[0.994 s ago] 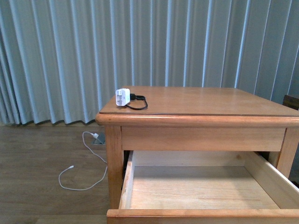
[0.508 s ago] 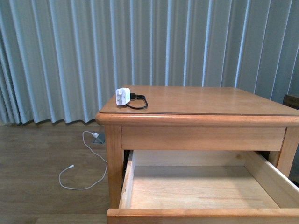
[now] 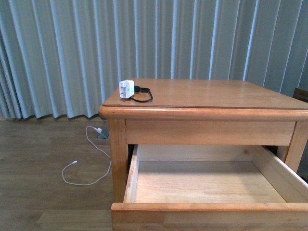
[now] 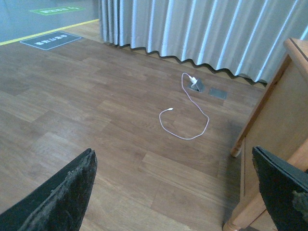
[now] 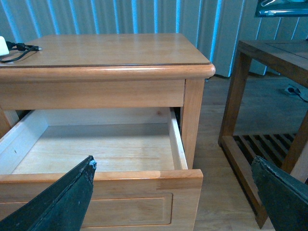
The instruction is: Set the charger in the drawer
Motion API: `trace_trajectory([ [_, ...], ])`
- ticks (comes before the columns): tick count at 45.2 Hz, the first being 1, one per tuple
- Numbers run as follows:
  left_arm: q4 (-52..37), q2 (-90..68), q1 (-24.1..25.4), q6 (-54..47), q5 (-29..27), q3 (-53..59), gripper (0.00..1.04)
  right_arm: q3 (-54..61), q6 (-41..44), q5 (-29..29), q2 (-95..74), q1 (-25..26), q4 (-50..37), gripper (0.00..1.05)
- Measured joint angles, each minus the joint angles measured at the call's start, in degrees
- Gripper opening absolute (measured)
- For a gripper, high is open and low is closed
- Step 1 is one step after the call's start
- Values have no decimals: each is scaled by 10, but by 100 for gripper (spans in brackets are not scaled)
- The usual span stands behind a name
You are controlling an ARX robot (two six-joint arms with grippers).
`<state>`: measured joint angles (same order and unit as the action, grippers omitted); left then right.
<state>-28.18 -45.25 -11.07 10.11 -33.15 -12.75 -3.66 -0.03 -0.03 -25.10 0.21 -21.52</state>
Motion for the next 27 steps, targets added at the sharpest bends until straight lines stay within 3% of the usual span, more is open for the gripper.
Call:
trace_trajectory([
  [5,-15,-80,-19,-22,36,-53,99,0,0,0,0,0,0,96],
  [14,-38,-224,-58,-79,154,-170,99,0,0,0,0,0,0,96],
  [27,-47,-442,-75,-115,219,-392,99,0,0,0,0,0,0,96],
])
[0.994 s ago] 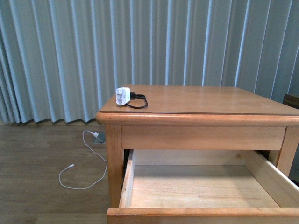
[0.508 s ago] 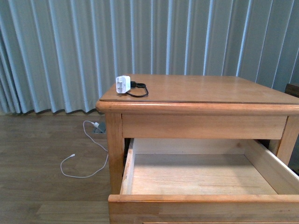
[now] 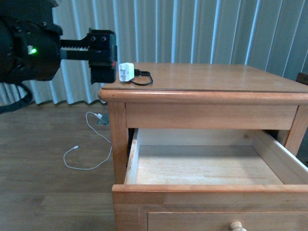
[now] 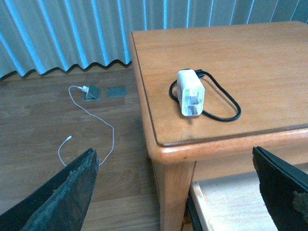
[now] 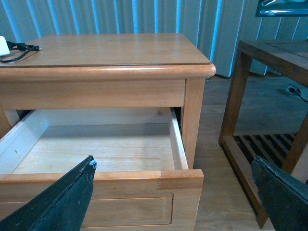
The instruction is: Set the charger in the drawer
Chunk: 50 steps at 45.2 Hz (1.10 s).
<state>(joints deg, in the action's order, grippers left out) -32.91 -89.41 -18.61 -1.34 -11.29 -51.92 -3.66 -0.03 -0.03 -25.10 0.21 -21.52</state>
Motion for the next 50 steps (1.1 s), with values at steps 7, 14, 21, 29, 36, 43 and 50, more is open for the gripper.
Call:
trace_trajectory([
  [7,15,-94,4,4,17,-113,99,0,0,0,0,0,0,96],
  [14,22,-151,12,16,16,-176,99,0,0,0,0,0,0,96],
  [21,34,-201,21,24,23,-231,99,0,0,0,0,0,0,96],
  [29,49,-278,16,31,52,-314,99,0,0,0,0,0,0,96],
  [36,63,-316,6,31,52,-356,99,0,0,0,0,0,0,96],
  [43,75,-342,0,31,49,-388,96,0,0,0,0,0,0,96],
  [50,75,-347,0,35,44,-396,75,0,0,0,0,0,0,96],
])
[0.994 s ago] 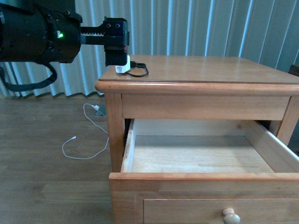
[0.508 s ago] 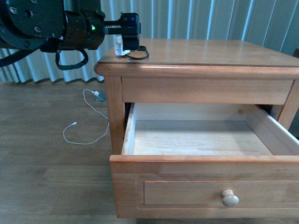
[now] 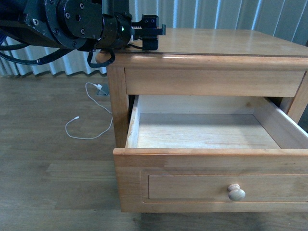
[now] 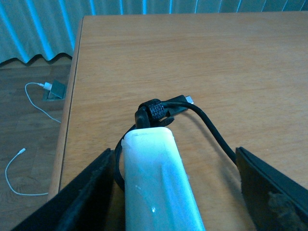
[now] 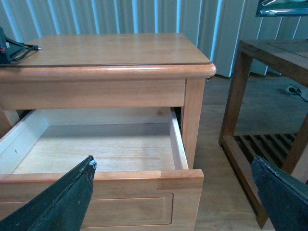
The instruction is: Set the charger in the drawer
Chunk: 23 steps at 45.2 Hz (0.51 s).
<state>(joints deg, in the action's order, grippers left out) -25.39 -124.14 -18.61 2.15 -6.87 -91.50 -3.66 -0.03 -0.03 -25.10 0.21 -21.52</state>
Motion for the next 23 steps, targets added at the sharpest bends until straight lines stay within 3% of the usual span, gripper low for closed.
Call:
trace_trajectory([
  [11,-14,12,0,12,-1,20,26,0,0,0,0,0,0,96],
  [23,-28,74,-7,27,8,87,24,0,0,0,0,0,0,96],
])
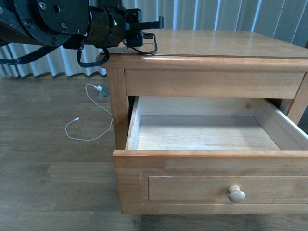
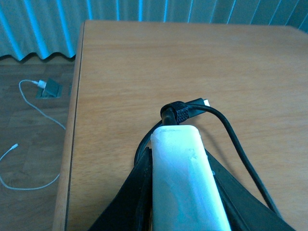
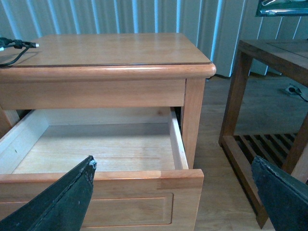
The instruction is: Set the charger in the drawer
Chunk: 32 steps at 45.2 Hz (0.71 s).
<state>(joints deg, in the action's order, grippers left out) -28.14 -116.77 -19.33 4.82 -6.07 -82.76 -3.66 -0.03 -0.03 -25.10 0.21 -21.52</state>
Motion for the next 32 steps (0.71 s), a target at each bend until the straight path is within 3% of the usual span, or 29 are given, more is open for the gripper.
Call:
trace_trajectory([
  [18,-15,188,-73,3,57,189,23,0,0,0,0,0,0,96],
  [32,-7,189,-112,-3,77,241,23,0,0,0,0,0,0,96],
])
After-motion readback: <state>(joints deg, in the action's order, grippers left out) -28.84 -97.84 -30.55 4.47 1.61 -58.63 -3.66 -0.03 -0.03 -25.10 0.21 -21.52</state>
